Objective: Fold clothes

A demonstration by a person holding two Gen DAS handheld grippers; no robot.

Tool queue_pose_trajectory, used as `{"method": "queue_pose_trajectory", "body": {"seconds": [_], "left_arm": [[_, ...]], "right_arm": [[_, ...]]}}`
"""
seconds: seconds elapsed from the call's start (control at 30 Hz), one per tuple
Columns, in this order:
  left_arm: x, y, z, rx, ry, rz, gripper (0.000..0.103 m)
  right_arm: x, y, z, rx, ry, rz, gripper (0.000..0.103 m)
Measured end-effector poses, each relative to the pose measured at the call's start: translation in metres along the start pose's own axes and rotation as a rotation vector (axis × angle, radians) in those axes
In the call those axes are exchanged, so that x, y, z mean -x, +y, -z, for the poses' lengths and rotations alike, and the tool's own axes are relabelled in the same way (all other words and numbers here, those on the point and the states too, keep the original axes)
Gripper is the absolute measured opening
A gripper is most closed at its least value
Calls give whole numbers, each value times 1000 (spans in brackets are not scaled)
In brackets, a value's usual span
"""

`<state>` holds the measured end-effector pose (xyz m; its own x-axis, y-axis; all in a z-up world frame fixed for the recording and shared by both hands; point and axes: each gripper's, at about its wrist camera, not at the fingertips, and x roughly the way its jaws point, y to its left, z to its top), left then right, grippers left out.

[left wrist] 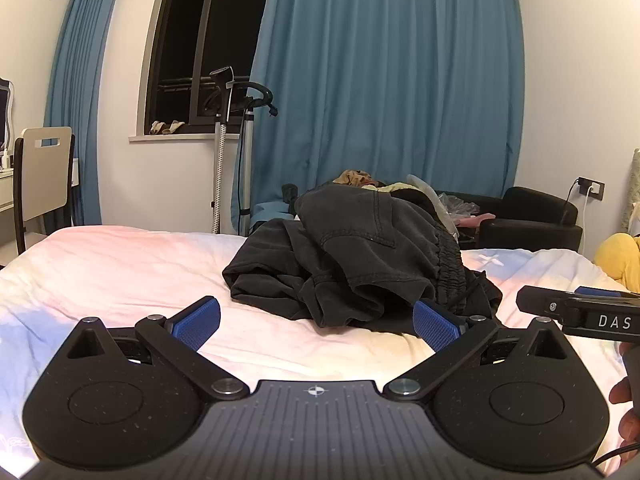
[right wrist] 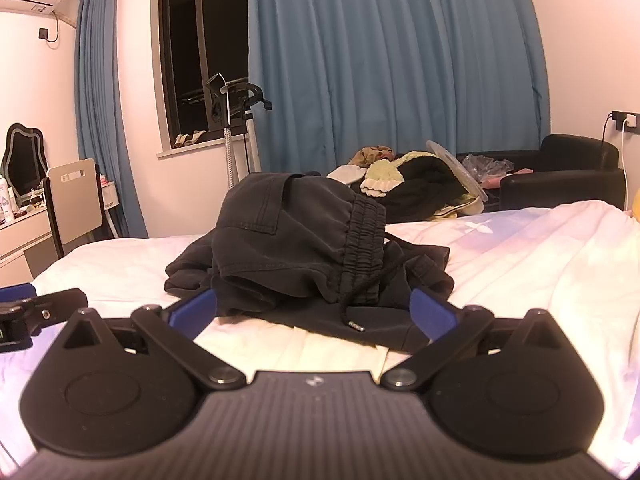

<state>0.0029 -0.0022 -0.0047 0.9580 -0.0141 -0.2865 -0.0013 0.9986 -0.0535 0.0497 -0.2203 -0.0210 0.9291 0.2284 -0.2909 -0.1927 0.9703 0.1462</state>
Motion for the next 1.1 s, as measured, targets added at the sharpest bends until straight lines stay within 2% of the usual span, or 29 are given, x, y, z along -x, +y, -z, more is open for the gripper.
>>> {"method": "queue_pose_trajectory", "body": {"seconds": [1.1], "left_arm": [[0, -5, 1, -22, -4, -8, 103]], "right_arm": [[1, 2, 4, 6, 6, -1, 103]]}}
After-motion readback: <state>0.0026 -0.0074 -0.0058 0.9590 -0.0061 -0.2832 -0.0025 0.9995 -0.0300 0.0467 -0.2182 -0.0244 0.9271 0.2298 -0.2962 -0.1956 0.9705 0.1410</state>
